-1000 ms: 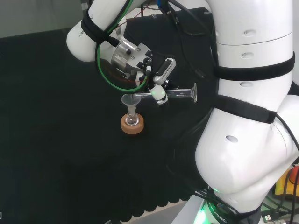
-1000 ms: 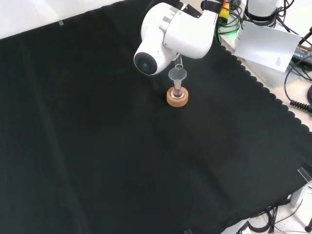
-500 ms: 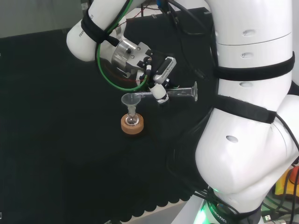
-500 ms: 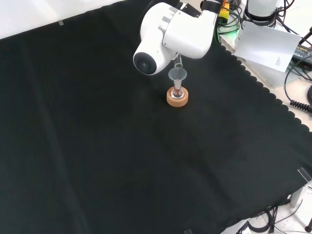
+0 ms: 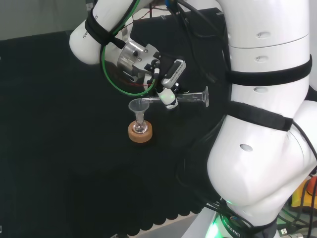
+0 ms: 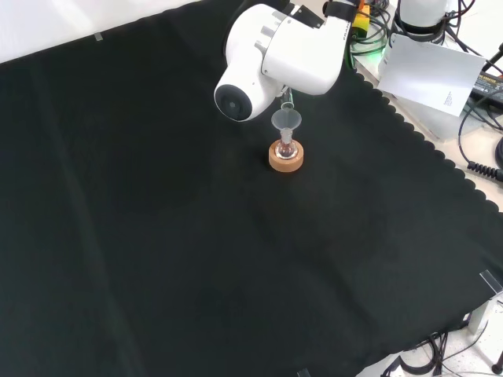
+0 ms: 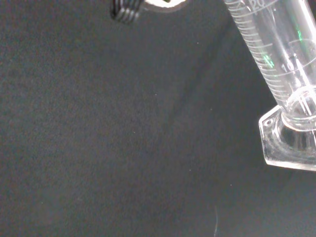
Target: Pour the water from the graduated cylinder into the round-bottom flask.
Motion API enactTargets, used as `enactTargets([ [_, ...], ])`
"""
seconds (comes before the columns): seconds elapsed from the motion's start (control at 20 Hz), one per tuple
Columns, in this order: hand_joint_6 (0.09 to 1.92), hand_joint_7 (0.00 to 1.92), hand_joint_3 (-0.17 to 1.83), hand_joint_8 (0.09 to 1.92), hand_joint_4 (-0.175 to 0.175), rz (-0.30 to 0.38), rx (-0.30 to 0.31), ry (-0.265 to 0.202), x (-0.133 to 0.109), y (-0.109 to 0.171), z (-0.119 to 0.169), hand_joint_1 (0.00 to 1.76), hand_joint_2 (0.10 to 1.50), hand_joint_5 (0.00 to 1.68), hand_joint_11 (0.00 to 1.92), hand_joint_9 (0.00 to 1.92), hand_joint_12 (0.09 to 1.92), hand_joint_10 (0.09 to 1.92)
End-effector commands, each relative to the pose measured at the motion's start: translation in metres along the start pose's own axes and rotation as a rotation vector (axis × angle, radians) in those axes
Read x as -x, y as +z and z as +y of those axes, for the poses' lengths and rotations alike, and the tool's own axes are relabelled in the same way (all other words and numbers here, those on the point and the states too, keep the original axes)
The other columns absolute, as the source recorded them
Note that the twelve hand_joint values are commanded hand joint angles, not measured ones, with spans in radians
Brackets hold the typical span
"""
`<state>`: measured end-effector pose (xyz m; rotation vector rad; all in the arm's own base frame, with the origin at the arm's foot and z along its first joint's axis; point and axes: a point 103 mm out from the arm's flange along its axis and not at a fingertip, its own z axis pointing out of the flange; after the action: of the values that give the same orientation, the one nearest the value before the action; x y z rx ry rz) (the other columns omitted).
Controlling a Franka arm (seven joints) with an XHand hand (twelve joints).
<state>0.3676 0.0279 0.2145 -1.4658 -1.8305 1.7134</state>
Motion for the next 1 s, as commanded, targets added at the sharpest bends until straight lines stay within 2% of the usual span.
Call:
enactTargets([
  [0.05,1.15,1.35,0.49,0.16,-0.175,-0.001,0.002,-0.005,-0.001,0.000,0.000,1.14,0.91,0.95,1.31,1.47,0.68,0.09],
  [0.2,1.15,1.35,0.49,0.16,-0.175,0.006,0.024,-0.013,-0.002,0.000,-0.001,1.14,0.91,0.95,1.31,1.47,0.68,0.09],
  [0.55,1.15,1.35,0.49,0.15,-0.175,0.094,0.167,-0.082,-0.009,0.007,-0.004,1.14,0.91,0.95,1.31,1.47,0.68,0.09],
  [1.0,1.15,1.34,0.49,0.15,-0.175,0.192,0.298,-0.127,-0.002,0.017,-0.010,1.14,0.91,0.95,1.31,1.46,0.67,0.09],
])
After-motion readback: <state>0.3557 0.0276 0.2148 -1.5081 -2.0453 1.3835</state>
